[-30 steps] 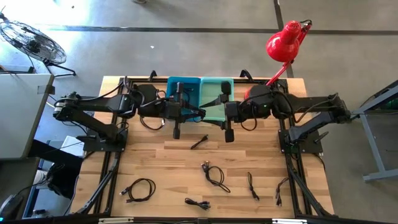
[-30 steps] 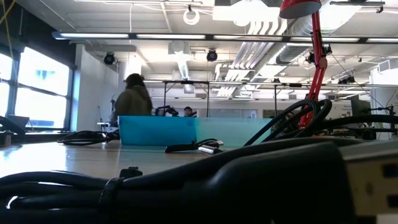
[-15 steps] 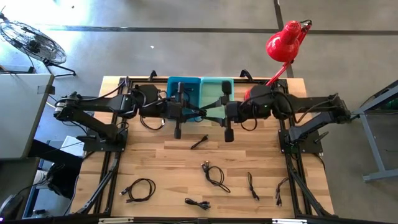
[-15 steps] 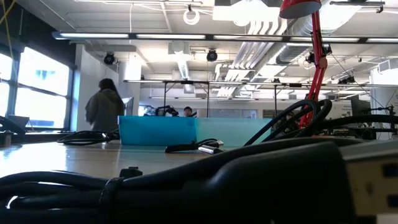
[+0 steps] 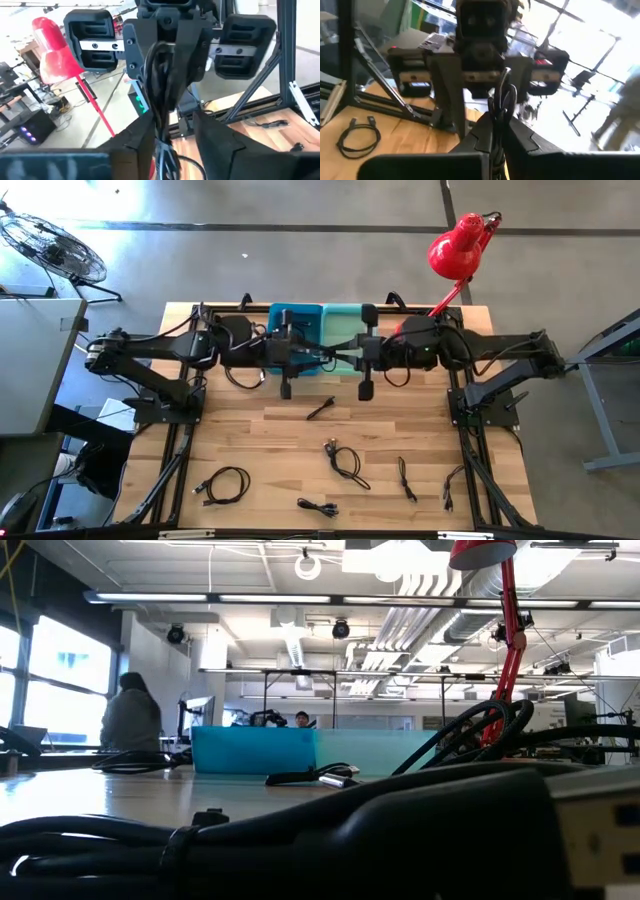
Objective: Pick & Place USB Port
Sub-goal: Put the black usb cable into the light blue bin
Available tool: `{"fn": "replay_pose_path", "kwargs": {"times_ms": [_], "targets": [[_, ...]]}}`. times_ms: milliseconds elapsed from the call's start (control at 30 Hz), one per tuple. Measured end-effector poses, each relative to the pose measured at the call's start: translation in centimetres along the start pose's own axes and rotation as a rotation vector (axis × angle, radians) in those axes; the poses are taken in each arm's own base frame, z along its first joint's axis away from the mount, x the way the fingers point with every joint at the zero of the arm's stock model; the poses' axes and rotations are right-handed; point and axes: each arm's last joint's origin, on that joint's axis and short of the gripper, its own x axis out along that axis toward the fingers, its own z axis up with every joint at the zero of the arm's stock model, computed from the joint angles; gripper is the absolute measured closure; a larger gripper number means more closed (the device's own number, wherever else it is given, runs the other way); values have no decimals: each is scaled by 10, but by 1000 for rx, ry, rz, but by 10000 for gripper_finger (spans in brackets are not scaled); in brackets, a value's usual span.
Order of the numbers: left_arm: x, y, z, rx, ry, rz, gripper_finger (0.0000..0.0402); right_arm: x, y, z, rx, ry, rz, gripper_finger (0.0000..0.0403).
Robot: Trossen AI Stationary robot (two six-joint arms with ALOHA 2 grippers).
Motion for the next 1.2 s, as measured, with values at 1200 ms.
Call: {"fn": "replay_pose_path", "kwargs": {"times_ms": [1200], "targets": [[-73, 4, -23, 77, 540, -41, 241, 74, -97, -191, 563, 871, -73, 392]]}}
